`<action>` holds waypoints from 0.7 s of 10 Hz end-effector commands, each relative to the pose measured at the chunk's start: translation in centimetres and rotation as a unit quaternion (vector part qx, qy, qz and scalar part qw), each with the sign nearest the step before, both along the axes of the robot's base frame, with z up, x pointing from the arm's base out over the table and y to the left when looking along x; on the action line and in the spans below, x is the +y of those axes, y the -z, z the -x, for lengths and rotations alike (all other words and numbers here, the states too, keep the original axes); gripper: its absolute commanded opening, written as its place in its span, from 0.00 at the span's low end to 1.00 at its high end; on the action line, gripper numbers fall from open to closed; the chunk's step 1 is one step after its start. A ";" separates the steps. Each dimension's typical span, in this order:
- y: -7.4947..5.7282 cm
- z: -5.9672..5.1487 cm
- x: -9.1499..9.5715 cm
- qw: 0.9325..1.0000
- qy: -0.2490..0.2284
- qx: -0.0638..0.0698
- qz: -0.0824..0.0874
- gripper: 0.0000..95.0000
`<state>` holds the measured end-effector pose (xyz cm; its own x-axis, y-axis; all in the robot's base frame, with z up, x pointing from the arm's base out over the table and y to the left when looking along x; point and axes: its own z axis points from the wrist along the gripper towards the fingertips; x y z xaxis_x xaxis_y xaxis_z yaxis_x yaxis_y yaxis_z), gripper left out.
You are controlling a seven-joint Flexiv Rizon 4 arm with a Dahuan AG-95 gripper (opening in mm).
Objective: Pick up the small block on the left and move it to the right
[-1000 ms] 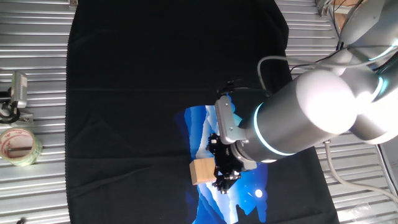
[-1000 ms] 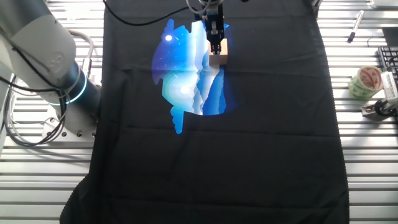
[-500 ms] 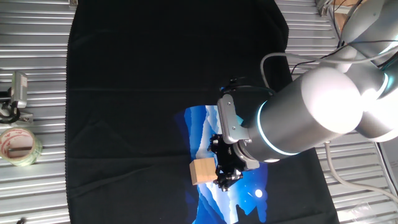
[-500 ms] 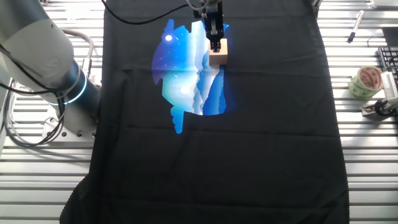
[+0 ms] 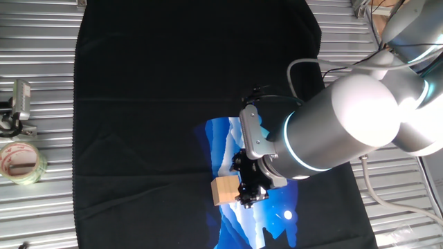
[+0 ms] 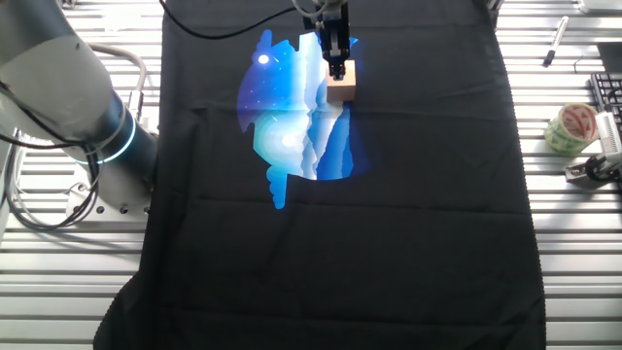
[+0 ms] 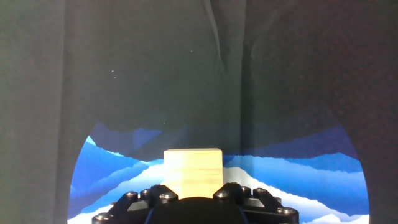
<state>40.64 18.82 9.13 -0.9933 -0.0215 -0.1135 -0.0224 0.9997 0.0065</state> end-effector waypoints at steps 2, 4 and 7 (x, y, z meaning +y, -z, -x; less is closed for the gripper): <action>-0.5 0.1 0.2 1.000 0.002 0.002 -0.005 0.60; -0.7 0.1 0.3 1.000 0.004 0.010 -0.007 0.60; -0.7 0.1 0.3 1.000 0.004 0.013 -0.008 0.60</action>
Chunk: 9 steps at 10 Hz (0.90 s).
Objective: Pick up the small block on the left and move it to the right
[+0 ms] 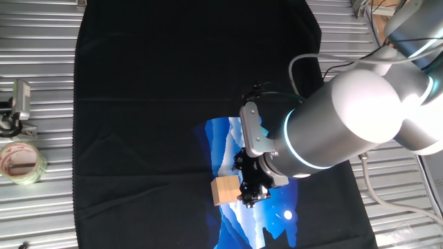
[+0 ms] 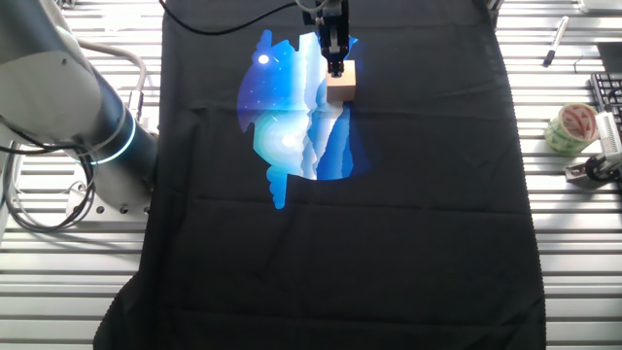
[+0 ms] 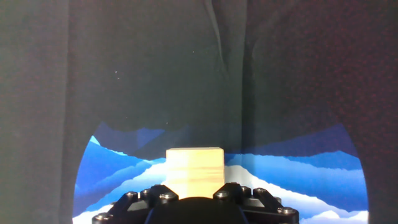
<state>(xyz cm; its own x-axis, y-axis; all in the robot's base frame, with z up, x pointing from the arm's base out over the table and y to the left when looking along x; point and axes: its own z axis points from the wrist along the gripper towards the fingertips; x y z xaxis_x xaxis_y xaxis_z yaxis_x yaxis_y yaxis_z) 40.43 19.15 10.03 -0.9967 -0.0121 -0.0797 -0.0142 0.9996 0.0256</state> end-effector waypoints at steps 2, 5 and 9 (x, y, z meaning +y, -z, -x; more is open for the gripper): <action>0.2 -0.1 -0.1 1.000 0.001 -0.002 0.001 0.60; -0.1 0.0 0.0 1.000 -0.004 0.003 -0.004 0.60; -0.3 0.1 0.1 1.000 -0.006 0.007 -0.008 0.60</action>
